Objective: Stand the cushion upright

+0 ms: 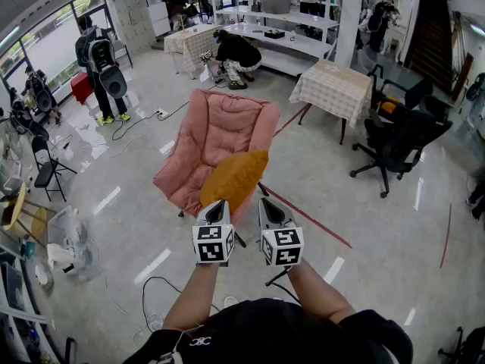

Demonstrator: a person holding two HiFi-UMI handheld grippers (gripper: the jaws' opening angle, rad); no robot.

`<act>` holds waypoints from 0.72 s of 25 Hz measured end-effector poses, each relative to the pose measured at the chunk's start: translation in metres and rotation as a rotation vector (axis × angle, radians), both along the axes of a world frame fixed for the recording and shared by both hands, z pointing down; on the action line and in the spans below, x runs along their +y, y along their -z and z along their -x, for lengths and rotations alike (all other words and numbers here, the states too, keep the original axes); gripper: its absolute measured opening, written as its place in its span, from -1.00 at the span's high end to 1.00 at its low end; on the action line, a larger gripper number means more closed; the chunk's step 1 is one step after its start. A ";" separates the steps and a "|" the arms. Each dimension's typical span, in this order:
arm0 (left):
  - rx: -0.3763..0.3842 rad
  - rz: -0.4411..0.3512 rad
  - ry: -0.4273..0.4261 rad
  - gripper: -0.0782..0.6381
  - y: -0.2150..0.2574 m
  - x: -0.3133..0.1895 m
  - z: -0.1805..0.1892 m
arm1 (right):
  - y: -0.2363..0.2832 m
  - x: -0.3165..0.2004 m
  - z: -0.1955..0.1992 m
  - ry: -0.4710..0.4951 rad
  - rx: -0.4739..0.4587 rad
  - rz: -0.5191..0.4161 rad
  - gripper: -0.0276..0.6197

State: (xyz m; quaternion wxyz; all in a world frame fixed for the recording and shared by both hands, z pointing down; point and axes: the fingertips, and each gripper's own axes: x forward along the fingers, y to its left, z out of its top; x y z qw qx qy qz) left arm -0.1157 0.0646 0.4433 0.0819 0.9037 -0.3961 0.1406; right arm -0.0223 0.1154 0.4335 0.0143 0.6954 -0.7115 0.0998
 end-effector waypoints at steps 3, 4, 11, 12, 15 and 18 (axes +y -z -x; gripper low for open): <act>-0.004 0.000 -0.001 0.79 0.000 0.006 -0.002 | 0.001 0.005 0.002 0.011 0.002 -0.005 0.92; -0.005 0.000 -0.002 0.79 -0.001 0.008 -0.003 | 0.001 0.006 0.002 0.014 0.004 -0.006 0.92; -0.015 0.004 0.008 0.79 -0.002 0.015 -0.010 | -0.001 0.011 -0.005 0.024 -0.014 0.006 0.92; -0.016 0.006 0.008 0.79 -0.003 0.016 -0.011 | -0.002 0.012 -0.006 0.022 -0.026 0.009 0.92; -0.019 0.010 0.010 0.79 -0.006 0.018 -0.013 | -0.005 0.014 -0.012 0.012 -0.043 0.012 0.92; -0.023 0.015 0.012 0.79 -0.010 0.017 -0.016 | -0.009 0.012 -0.016 0.009 -0.039 0.019 0.92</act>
